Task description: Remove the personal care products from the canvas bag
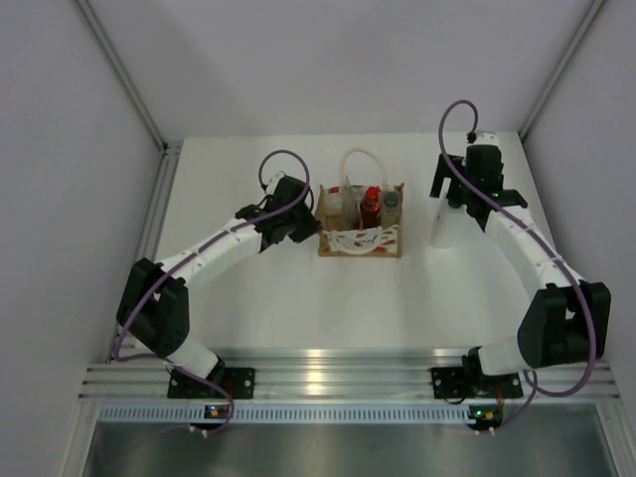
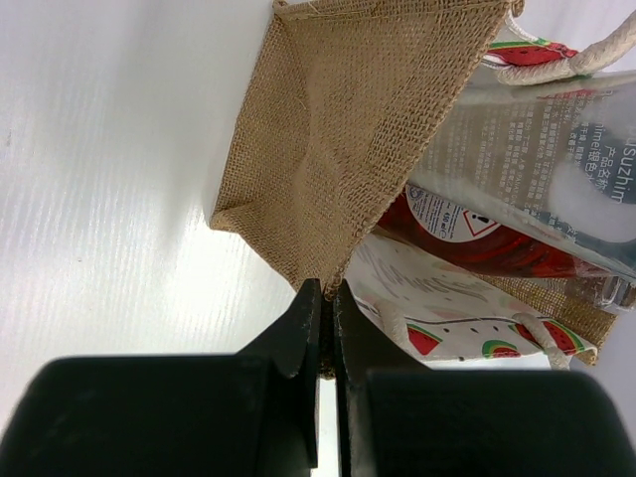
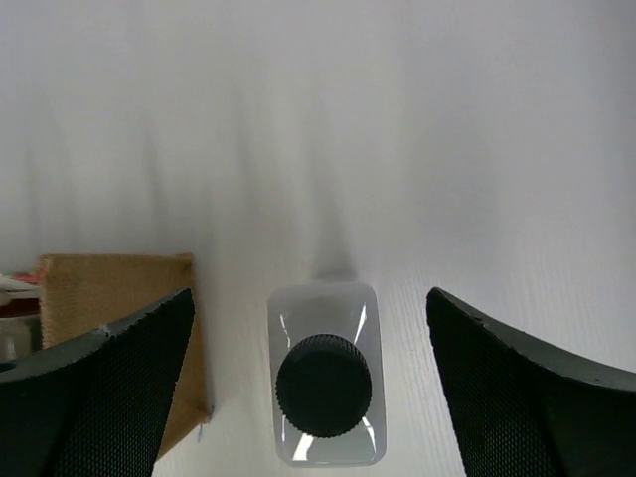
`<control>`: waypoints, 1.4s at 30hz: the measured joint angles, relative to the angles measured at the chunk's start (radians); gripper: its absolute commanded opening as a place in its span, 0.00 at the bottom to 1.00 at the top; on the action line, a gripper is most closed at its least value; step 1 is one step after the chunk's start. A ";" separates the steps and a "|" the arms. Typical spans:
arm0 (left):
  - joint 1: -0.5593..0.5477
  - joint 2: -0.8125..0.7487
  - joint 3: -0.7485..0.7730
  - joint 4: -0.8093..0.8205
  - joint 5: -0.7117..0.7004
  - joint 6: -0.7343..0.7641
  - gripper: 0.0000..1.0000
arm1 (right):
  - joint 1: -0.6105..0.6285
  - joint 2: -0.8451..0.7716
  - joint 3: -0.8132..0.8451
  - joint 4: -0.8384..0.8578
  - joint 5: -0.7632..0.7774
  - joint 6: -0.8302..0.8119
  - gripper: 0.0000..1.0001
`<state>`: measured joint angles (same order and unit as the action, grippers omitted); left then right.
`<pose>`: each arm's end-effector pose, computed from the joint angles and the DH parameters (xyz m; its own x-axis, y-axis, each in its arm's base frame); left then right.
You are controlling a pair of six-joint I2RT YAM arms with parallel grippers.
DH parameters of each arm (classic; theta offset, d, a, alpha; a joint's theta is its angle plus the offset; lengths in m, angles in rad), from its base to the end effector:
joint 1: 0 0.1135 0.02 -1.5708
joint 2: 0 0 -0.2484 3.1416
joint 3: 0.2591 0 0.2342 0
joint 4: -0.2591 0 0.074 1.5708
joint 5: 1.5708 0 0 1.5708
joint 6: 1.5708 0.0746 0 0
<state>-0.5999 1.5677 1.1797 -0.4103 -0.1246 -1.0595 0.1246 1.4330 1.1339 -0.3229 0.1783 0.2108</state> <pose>0.2981 -0.1927 0.2258 -0.7154 -0.5591 -0.4191 -0.2764 0.7773 -0.5651 0.3387 0.0291 0.2643 -0.5610 0.1373 -0.8163 0.1412 0.9876 0.0690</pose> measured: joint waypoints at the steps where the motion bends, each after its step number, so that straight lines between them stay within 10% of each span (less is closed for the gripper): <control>1: 0.000 0.000 0.000 0.000 0.000 0.000 0.00 | 0.006 -0.008 0.018 -0.007 0.003 0.000 0.95; 20: 0.000 0.000 0.000 0.000 0.000 0.004 0.00 | 0.507 0.121 0.399 -0.110 0.019 0.028 0.54; 42: 0.000 0.000 0.000 0.000 0.000 0.008 0.00 | 0.552 0.618 0.904 -0.474 0.082 -0.035 0.35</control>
<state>-0.5999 1.5677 1.1797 -0.4103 -0.1249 -1.0515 0.6762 2.0506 2.0384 -0.7967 0.2604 0.1757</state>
